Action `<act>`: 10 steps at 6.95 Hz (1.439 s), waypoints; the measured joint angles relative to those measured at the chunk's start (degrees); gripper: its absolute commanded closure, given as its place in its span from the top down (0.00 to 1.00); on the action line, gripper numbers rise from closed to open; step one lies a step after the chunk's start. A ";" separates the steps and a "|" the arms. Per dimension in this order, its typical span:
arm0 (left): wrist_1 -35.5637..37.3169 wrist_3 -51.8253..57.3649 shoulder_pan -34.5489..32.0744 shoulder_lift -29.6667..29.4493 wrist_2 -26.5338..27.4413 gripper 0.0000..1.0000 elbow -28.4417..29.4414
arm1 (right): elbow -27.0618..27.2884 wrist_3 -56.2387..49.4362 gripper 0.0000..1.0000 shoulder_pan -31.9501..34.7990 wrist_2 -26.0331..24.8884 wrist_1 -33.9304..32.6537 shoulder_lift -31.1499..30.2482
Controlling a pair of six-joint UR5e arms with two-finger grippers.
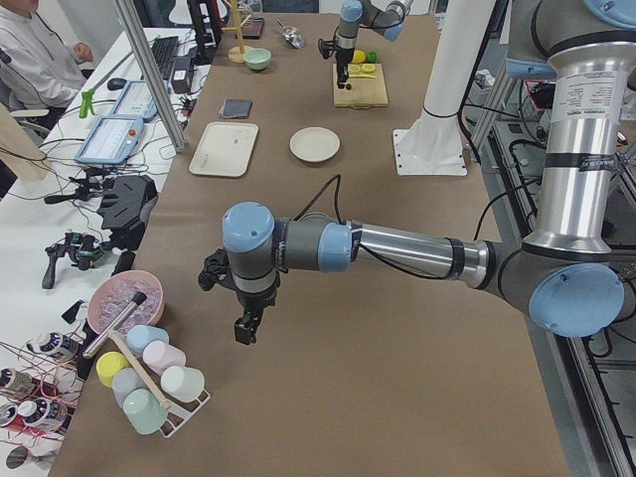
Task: Place red cherry on plate
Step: 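Carry the cherries with the right gripper over the white bowl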
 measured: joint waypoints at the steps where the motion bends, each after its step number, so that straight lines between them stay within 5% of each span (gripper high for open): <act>1: 0.00 -0.01 0.00 0.02 -0.04 0.98 -0.02 | -2.38 1.16 0.00 0.78 0.21 -4.43 6.19; 7: 0.00 -0.12 0.14 -0.17 -0.06 0.98 0.23 | -25.07 19.47 0.00 -0.13 0.04 -6.95 34.40; 9: 0.00 -0.12 0.14 -0.28 -0.06 0.98 0.34 | -31.43 21.92 0.00 -1.27 -0.22 -6.56 39.65; 10: 0.00 -0.12 0.15 -0.37 -0.06 0.98 0.43 | -32.41 22.20 0.14 -1.94 -0.25 -6.44 40.40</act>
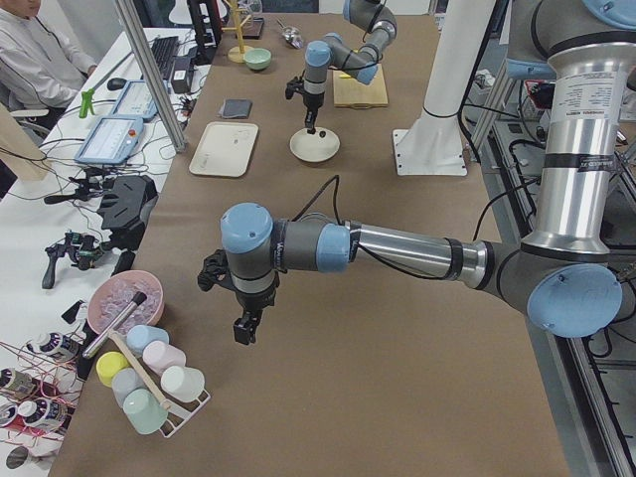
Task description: Place red cherry on plate
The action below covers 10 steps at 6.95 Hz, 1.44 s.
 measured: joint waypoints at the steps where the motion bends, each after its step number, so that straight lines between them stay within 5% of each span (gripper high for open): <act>1: 0.00 0.00 0.01 -0.07 0.00 0.98 0.09 | -0.34 0.00 0.99 -0.63 -0.01 0.06 0.25; 7: 0.06 0.06 -0.05 1.03 -0.03 0.98 0.63 | 1.38 -8.36 1.00 2.70 -0.13 -0.24 -1.14; 10: 0.16 -0.48 0.01 3.38 -3.51 0.98 2.62 | 13.37 -23.88 1.00 12.18 7.11 -0.69 -13.64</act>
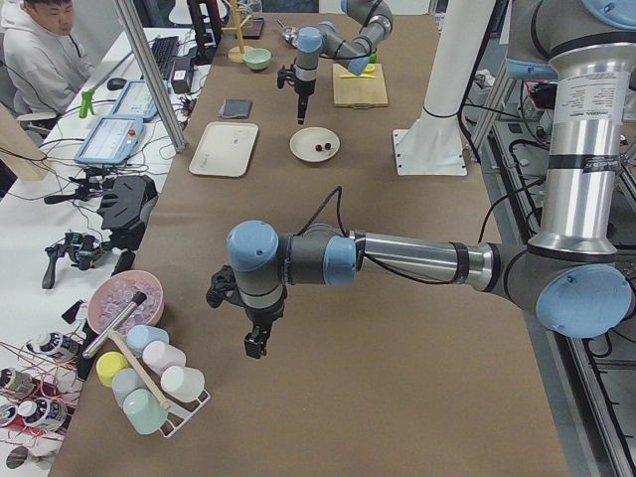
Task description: Place red cherry on plate
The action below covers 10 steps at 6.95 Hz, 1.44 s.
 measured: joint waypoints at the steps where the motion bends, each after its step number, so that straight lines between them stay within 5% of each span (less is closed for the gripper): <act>1: 0.13 -3.43 0.20 0.14 -1.95 0.98 0.02 | 4.07 -7.96 1.00 4.56 2.71 -0.02 -6.56; 3: -0.05 -10.62 0.97 0.50 -3.12 0.98 -1.10 | 10.18 -27.02 1.00 15.88 7.97 -0.02 -20.70; 6: -0.16 -12.04 1.39 0.87 -3.33 0.98 -1.92 | 10.65 -52.83 1.00 34.88 15.18 -9.78 -29.85; 8: -0.16 -12.03 1.42 1.03 -3.34 0.98 -2.06 | 6.90 -70.68 1.00 45.31 14.44 -14.60 -34.43; 10: -0.19 -12.07 1.42 1.06 -3.34 0.98 -2.34 | 5.08 -74.26 1.00 48.60 12.36 -13.74 -38.26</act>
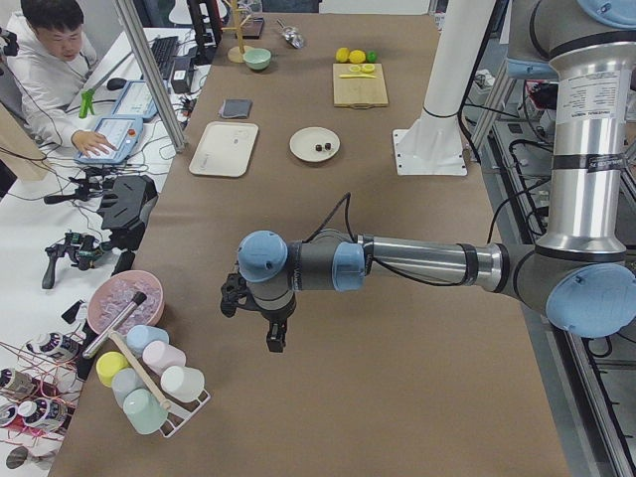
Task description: Place red cherry on plate
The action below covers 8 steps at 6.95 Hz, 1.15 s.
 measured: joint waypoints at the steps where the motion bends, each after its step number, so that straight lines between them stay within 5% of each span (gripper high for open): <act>1: -0.04 -0.02 0.00 0.00 0.00 0.98 -0.13 | -1.45 -0.17 1.00 0.33 -0.12 1.67 -0.46; 8: -0.32 0.05 0.09 0.00 -1.31 0.98 -0.13 | -3.33 -0.51 1.00 0.49 0.02 5.35 -1.22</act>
